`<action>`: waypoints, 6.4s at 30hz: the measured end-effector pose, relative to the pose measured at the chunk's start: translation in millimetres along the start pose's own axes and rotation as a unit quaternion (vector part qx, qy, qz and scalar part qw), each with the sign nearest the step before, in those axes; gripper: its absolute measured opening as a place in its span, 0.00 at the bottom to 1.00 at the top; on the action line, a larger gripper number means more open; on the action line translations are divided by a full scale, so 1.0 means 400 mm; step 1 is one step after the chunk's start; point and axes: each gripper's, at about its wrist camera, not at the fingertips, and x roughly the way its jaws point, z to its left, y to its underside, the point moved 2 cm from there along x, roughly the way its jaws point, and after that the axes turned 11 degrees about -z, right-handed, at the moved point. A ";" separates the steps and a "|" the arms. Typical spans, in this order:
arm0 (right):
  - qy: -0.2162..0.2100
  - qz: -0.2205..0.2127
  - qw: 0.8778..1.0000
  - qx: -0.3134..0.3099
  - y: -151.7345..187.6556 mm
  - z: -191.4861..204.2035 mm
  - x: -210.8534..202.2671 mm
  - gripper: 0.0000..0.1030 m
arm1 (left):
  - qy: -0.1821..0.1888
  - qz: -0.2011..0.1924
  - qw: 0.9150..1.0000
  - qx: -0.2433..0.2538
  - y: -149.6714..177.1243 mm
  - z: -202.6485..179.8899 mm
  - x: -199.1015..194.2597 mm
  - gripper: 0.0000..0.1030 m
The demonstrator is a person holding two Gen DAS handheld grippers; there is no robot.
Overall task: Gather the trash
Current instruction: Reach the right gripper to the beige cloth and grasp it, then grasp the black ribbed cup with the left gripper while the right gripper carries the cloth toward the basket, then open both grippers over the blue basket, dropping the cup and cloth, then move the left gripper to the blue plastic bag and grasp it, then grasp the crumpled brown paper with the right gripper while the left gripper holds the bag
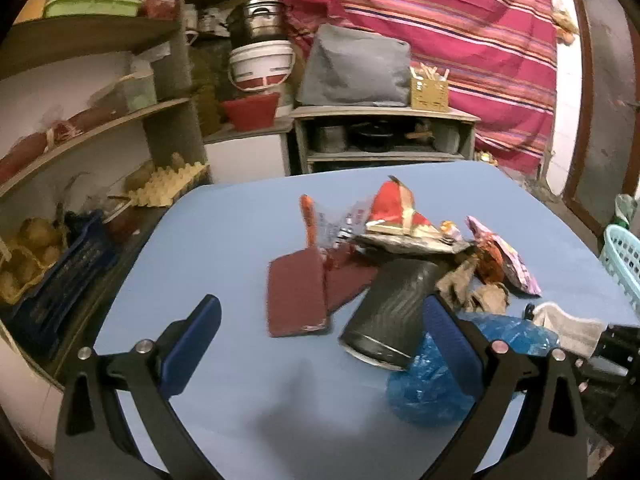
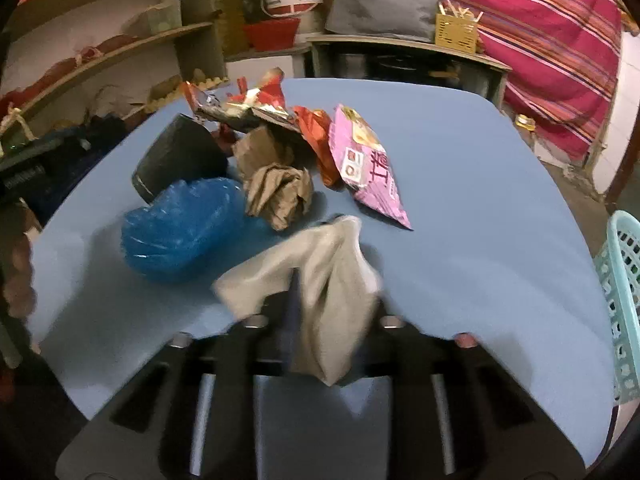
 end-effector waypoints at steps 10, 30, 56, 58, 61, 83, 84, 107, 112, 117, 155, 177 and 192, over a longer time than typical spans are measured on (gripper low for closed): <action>0.046 -0.053 0.997 0.035 -0.071 -0.161 -0.075 0.17 | 0.020 0.018 0.999 0.021 0.006 -0.053 0.053 0.95; 0.061 -0.067 0.994 0.055 -0.075 -0.227 -0.124 0.17 | 0.074 0.058 0.996 0.005 0.012 -0.072 0.108 0.37; 0.105 -0.150 0.976 0.114 -0.124 -0.449 -0.379 0.17 | 0.075 -0.002 0.997 0.010 -0.176 -0.164 -0.015 0.31; 0.115 -0.155 0.974 0.118 -0.130 -0.489 -0.401 0.17 | 0.089 -0.015 0.996 0.017 -0.207 -0.214 -0.029 0.31; 0.131 -0.152 0.969 0.142 -0.123 -0.568 -0.424 0.17 | 0.123 -0.036 0.991 0.030 -0.256 -0.327 -0.047 0.31; 0.250 -0.121 0.935 0.222 0.047 -0.864 -0.533 0.17 | 0.337 -0.008 0.938 0.077 -0.273 -1.100 -0.007 0.31; 0.251 -0.121 0.933 0.226 0.051 -0.873 -0.535 0.17 | 0.339 0.001 0.937 0.082 -0.262 -1.121 0.005 0.32; 0.245 -0.092 0.943 0.204 0.038 -0.827 -0.442 0.32 | 0.267 -0.005 0.960 0.088 -0.243 -0.993 0.008 0.82; 0.251 -0.083 0.939 0.219 0.039 -0.835 -0.424 0.63 | 0.256 -0.010 0.963 0.084 -0.249 -0.960 0.004 0.82; 0.273 -0.081 0.934 0.218 0.039 -0.829 -0.431 0.86 | 0.250 -0.009 0.965 0.073 -0.250 -0.918 -0.003 0.84; 0.196 -0.114 0.969 0.096 -0.104 -0.315 -0.221 0.96 | 0.104 0.071 0.992 -0.001 0.080 -0.156 0.035 0.89; 0.115 -0.055 0.991 0.032 -0.107 -0.047 -0.004 0.96 | 0.126 0.089 0.988 -0.022 0.067 -0.052 0.050 0.22; 0.096 0.012 0.995 0.022 -0.104 0.120 0.173 0.87 | 0.024 0.050 0.992 -0.117 0.002 0.259 0.036 0.22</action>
